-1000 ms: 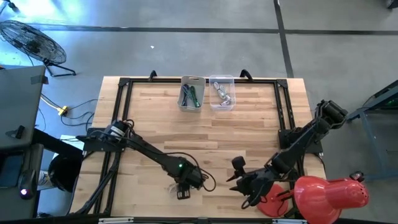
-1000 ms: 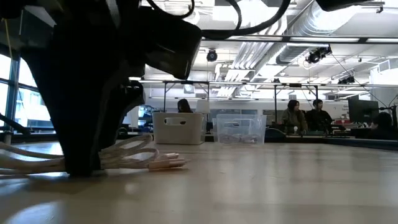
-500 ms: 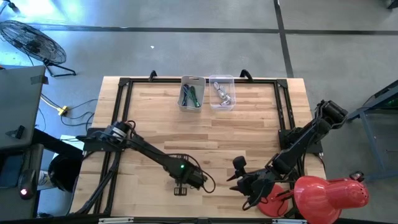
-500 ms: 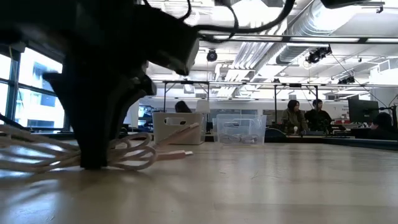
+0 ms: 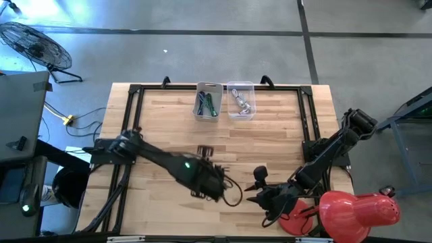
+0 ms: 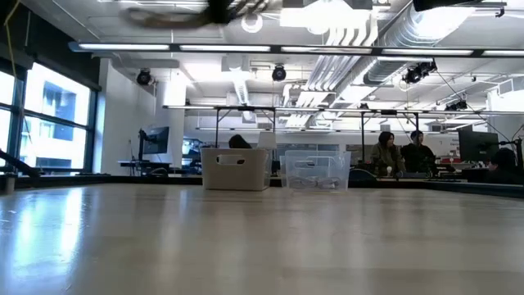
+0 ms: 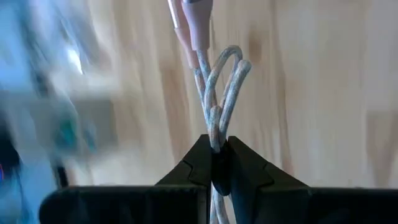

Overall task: Pick & Place USB Port
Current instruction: Put the pink and gray charger cable into the gray bin

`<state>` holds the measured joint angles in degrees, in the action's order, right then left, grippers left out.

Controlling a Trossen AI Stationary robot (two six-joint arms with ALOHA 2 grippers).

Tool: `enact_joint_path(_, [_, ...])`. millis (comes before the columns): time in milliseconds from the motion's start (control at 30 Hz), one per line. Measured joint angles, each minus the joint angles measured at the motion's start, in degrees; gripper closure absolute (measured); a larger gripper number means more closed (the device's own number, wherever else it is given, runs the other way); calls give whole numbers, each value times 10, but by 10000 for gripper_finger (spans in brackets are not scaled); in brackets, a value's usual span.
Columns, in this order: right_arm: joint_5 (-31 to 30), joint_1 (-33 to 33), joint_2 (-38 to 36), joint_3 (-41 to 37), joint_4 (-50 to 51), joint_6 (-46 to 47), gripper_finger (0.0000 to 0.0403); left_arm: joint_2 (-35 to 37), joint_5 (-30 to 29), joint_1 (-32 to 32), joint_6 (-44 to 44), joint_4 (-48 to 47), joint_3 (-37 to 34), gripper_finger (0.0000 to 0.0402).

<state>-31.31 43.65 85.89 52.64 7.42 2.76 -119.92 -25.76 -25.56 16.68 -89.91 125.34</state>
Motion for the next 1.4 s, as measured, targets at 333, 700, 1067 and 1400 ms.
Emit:
enact_joint_path(333, [-19,-3,0,0,-28,-16,254,80,-107,128,-150,11,90,379])
enact_joint_path(700, [-30,-9,-1,0,-30,-16,254,110,-76,337,-198,7,81,379])
enact_joint_path(1067, [-28,-21,-1,0,-27,-13,254,102,91,480,-209,222,-108,379])
enact_joint_path(1400, [-28,-16,-1,0,17,4,254,101,214,538,-176,465,-341,379])
